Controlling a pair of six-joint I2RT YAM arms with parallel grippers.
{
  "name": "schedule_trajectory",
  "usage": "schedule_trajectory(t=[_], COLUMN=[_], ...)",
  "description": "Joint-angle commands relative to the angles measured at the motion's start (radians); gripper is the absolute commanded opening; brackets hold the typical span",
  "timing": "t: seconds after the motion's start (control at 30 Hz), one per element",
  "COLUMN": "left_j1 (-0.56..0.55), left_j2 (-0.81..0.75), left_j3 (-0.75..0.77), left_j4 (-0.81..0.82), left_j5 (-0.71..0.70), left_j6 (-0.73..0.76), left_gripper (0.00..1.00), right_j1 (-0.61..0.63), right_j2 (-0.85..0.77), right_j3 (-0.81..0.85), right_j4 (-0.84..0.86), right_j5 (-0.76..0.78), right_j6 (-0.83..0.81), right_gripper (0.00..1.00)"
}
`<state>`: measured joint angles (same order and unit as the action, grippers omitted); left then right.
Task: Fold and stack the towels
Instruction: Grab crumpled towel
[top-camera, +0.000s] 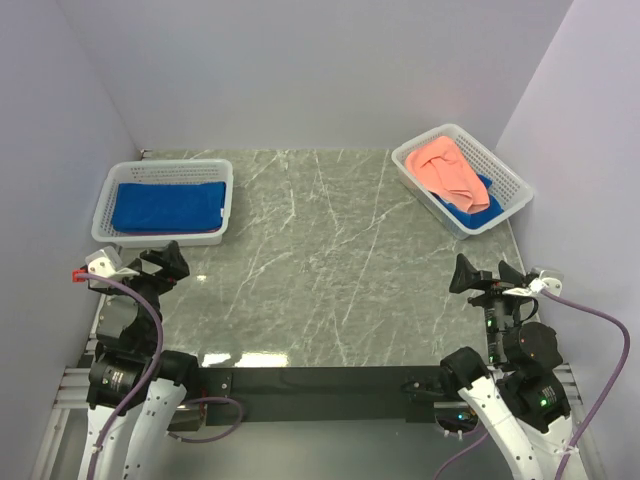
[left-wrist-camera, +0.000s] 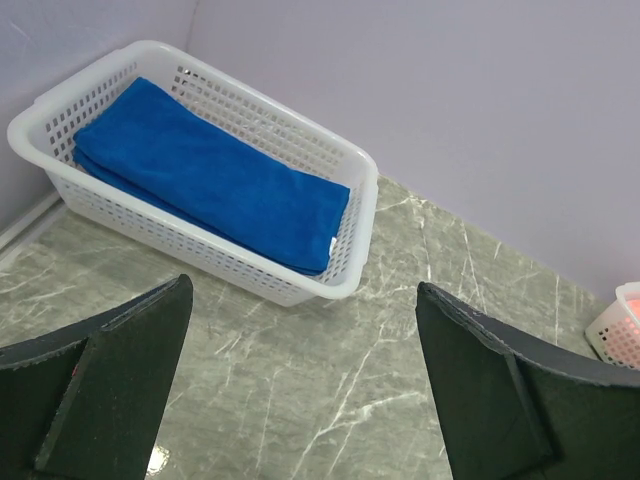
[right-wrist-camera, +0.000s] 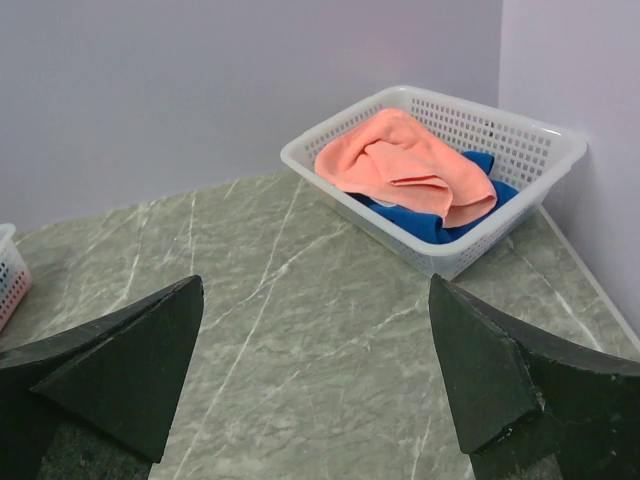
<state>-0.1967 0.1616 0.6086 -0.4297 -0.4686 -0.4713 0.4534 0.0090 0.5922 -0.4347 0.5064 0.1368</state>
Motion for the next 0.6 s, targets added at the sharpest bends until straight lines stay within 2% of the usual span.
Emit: schedule_trajectory(t=[0.0, 0.17, 0.3, 0.4, 0.57], left_j1=[-0.006, -0.012, -0.030, -0.052, -0.087], left_j2=[-0.008, -0.027, -0.048, -0.072, -0.092], left_j3=[-0.009, -0.017, -0.023, -0.032, -0.032], left_j4=[0.042, 0.049, 0.055, 0.057, 0.040], left_j5=[0.005, 0.033, 0.041, 0.025, -0.014], left_j6=[0.017, 0.008, 0.002, 0.005, -0.009], left_gripper=[1.00, 0.99, 0.99, 0.99, 0.99], right_j1=[-0.004, -0.004, -0.004, -0.004, -0.004], right_j2=[-0.017, 0.077, 0.213, 0.340, 0.653], right_j3=[0.029, 0.082, 0.153, 0.207, 0.363], right_j4=[0.016, -0.018, -0.030, -0.004, 0.022], right_j5=[-0.005, -0.002, -0.046, -0.069, -0.053], right_j6=[0.004, 0.036, 0.066, 0.092, 0.098], right_gripper=[1.00, 1.00, 1.00, 1.00, 1.00])
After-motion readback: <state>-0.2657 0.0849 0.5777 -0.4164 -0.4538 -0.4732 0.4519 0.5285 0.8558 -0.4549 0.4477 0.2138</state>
